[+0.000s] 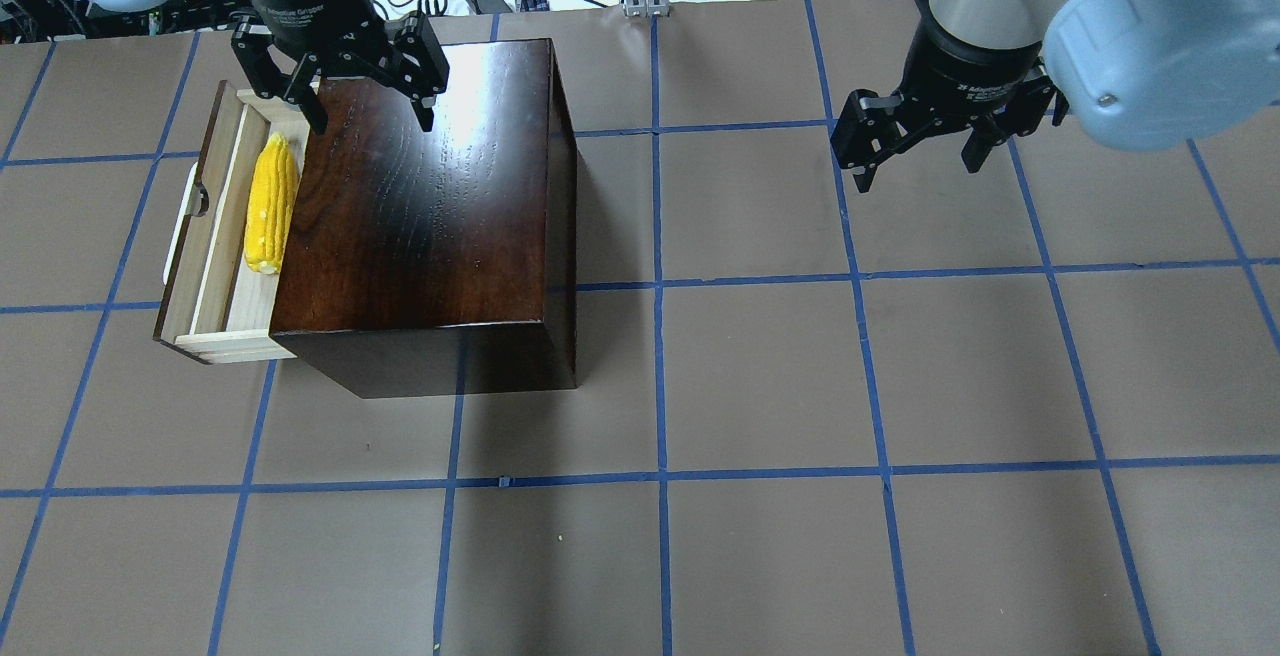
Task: Open drawer and put corn inside
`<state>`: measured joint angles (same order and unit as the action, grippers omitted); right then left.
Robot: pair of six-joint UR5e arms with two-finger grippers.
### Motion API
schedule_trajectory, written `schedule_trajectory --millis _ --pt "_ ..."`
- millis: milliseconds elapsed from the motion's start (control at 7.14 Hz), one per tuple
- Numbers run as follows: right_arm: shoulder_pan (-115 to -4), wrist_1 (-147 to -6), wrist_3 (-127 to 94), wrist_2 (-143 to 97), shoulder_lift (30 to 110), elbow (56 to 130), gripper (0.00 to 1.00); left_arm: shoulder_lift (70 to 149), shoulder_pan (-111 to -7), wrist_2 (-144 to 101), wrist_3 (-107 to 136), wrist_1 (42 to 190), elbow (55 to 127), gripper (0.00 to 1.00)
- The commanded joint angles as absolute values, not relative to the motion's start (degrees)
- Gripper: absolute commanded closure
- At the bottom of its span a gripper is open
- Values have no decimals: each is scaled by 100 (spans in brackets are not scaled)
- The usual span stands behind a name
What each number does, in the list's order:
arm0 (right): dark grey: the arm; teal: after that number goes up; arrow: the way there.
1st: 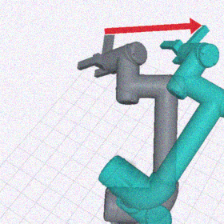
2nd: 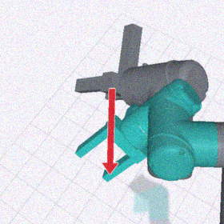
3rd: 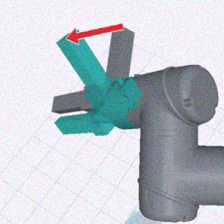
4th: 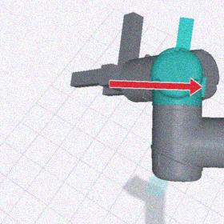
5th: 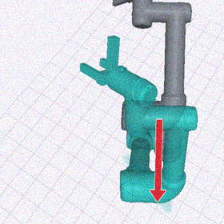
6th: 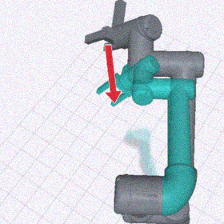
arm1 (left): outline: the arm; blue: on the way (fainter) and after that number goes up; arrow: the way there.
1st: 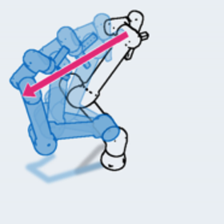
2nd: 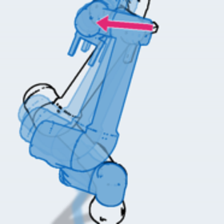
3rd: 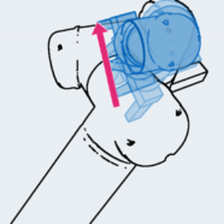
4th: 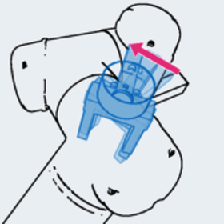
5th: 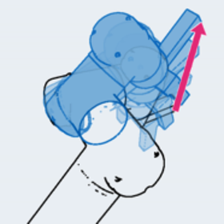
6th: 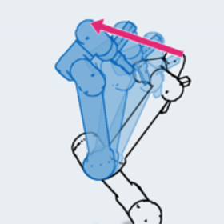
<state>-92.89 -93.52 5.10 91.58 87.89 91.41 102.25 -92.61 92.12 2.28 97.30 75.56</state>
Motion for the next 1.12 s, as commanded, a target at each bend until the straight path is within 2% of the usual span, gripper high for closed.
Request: schedule_trajectory --millis 0,280,701,981 --pt "-9273 -9352 510 9158 8789 9141 0 9916 -9247 9194 159 9712 7856 0" --pt "-9290 -9352 510 9158 8789 9141 0 9765 -9036 9185 184 9659 8102 0" --pt "-9273 -9352 510 9158 8789 9141 0 9607 -9018 9220 237 8591 8866 0" --pt "-9272 -9352 510 9158 8789 9141 0 9528 -9018 9229 229 8604 8930 0"
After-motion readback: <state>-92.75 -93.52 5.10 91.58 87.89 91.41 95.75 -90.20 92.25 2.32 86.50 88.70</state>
